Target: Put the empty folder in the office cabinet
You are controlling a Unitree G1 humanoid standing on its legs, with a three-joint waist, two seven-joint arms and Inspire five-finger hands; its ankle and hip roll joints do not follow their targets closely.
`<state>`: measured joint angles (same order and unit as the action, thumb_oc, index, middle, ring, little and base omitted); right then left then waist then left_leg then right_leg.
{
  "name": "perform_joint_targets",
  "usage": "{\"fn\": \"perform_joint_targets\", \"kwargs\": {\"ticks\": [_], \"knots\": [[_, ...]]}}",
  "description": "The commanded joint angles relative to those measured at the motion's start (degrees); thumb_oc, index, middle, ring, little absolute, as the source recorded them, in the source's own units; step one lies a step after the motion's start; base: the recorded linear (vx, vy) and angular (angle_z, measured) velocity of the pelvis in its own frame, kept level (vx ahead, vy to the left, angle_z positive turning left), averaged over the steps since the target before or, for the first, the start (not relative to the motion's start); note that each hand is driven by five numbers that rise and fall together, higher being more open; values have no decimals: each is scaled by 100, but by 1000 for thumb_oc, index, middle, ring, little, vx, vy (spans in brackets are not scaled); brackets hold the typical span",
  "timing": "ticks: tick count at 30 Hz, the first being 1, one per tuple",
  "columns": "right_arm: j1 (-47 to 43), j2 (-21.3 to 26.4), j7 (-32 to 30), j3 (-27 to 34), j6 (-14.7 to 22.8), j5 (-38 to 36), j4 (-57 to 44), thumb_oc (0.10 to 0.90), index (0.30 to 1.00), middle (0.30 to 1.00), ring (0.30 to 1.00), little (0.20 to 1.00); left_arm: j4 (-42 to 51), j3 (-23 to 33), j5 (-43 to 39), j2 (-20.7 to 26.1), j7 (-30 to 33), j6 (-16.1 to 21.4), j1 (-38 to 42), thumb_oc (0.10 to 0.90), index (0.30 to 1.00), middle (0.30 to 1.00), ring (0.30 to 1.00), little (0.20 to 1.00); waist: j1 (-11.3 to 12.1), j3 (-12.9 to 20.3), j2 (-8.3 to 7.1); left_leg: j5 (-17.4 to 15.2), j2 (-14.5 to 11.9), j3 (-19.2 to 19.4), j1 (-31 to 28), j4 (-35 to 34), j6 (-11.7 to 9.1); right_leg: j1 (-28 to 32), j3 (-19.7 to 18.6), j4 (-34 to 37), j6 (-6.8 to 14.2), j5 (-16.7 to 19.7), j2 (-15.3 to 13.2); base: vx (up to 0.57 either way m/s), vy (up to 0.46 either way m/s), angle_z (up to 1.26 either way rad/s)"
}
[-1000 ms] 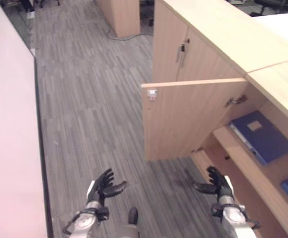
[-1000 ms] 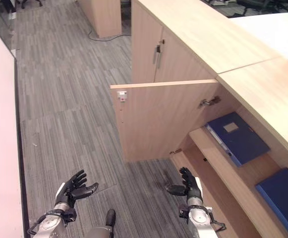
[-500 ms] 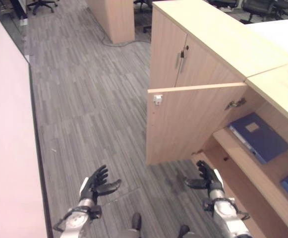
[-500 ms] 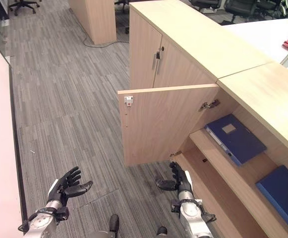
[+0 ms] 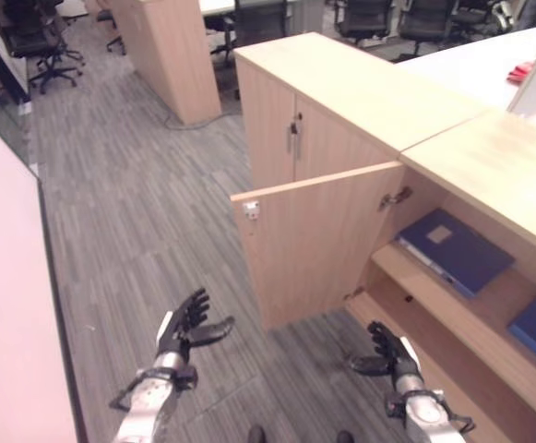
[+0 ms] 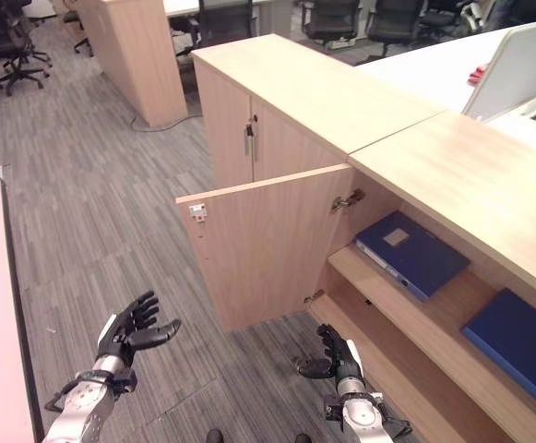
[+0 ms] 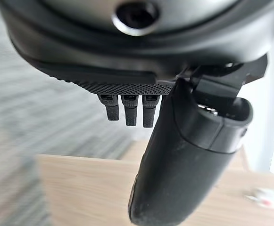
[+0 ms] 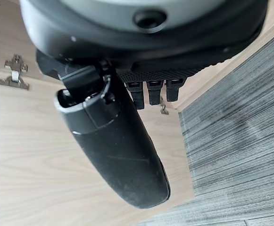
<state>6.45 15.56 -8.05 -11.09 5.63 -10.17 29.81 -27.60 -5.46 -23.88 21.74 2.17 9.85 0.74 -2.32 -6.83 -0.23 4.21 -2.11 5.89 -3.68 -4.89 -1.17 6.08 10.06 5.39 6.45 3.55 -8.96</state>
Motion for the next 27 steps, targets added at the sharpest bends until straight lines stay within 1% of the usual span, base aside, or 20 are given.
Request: {"fn": "perform_joint_targets", "kwargs": {"ticks": [1, 5, 6, 7, 8, 11, 15, 20, 24, 25, 26, 27], "knots": [[-261, 300, 110, -168, 386, 65, -478, 800, 900, 900, 900, 900, -412, 121, 120, 592, 273, 522, 1154, 800, 900, 900, 900, 900, -40, 279, 66, -733, -179, 10, -374, 75, -240, 106, 87, -286, 415, -399, -247, 21, -2, -9], [-162, 395, 221, -277, 413, 54, -504, 800, 900, 900, 900, 900, -1090, 50, 86, 1059, 366, 517, 1992, 800, 900, 900, 900, 900, -262, 339, 98, -731, -215, 134, -416, 54, -262, 59, -13, -288, 445, -369, -232, 22, 3, -24], [-161, 414, 240, -319, 430, 31, -479, 800, 900, 900, 900, 900, -1473, 4, -21, 1198, 401, 504, 2406, 800, 900, 900, 900, 900, -340, 350, 103, -732, -228, 185, -429, 49, -269, 25, -62, -300, 457, -351, -221, 20, 3, -13], [-159, 434, 248, -338, 430, 11, -478, 800, 900, 900, 900, 900, -1616, -27, -82, 1265, 417, 486, 2595, 800, 900, 900, 900, 900, -393, 370, 108, -734, -239, 210, -442, 46, -272, 10, -85, -308, 468, -346, -217, 13, 3, -14], [-163, 430, 249, -333, 429, 10, -479, 800, 900, 900, 900, 900, -1633, -35, -88, 1269, 412, 492, 2613, 800, 900, 900, 900, 900, -387, 365, 105, -735, -240, 212, -441, 47, -272, 7, -87, -311, 468, -346, -217, 18, 2, -15], [-217, 496, 293, -393, 447, -59, -451, 800, 900, 900, 900, 900, -2123, -227, -142, 1559, 448, 463, 3408, 800, 900, 900, 900, 900, -569, 399, 103, -740, -268, 366, -469, 29, -281, -101, -223, -339, 521, -295, -207, 7, 13, -23], [-137, 494, 294, -347, 431, -114, -388, 800, 900, 900, 900, 900, -2352, -313, -204, 1631, 444, 469, 3792, 800, 900, 900, 900, 900, -659, 432, 70, -751, -284, 458, -497, 12, -283, -149, -311, -342, 561, -267, -205, 14, 13, -22], [-58, 476, 297, -286, 406, -130, -271, 800, 900, 900, 900, 900, -2360, -462, -179, 1507, 373, 459, 3956, 800, 900, 900, 900, 900, -713, 437, 20, -766, -293, 500, -520, 4, -276, -173, -336, -370, 592, -249, -214, 3, 14, -12], [-100, 419, 287, -259, 393, -101, -210, 800, 900, 900, 900, 900, -1915, -620, -215, 1165, 255, 513, 3723, 800, 900, 900, 900, 900, -678, 436, -24, -784, -275, 489, -534, -5, -256, -166, -305, -374, 602, -239, -231, 0, 0, 0], [-133, 388, 277, -256, 384, -78, -212, 800, 900, 900, 900, 900, -1721, -645, -304, 937, 210, 531, 3553, 800, 900, 900, 900, 900, -654, 428, -44, -786, -271, 480, -534, -4, -250, -162, -288, -378, 605, -232, -244, 0, 0, 0], [-131, 391, 277, -257, 385, -78, -211, 800, 900, 900, 900, 900, -1712, -642, -302, 935, 213, 527, 3544, 800, 900, 900, 900, 900, -655, 431, -41, -787, -271, 479, -534, -5, -250, -161, -287, -378, 605, -232, -244, 0, 0, 0], [-179, 365, 254, -226, 365, -38, -224, 800, 900, 900, 900, 900, -1395, -716, -358, 723, 113, 537, 3307, 800, 900, 900, 900, 900, -623, 413, -57, -790, -262, 462, -531, -5, -234, -151, -260, -389, 605, -240, -256, 0, 0, 0]]}}
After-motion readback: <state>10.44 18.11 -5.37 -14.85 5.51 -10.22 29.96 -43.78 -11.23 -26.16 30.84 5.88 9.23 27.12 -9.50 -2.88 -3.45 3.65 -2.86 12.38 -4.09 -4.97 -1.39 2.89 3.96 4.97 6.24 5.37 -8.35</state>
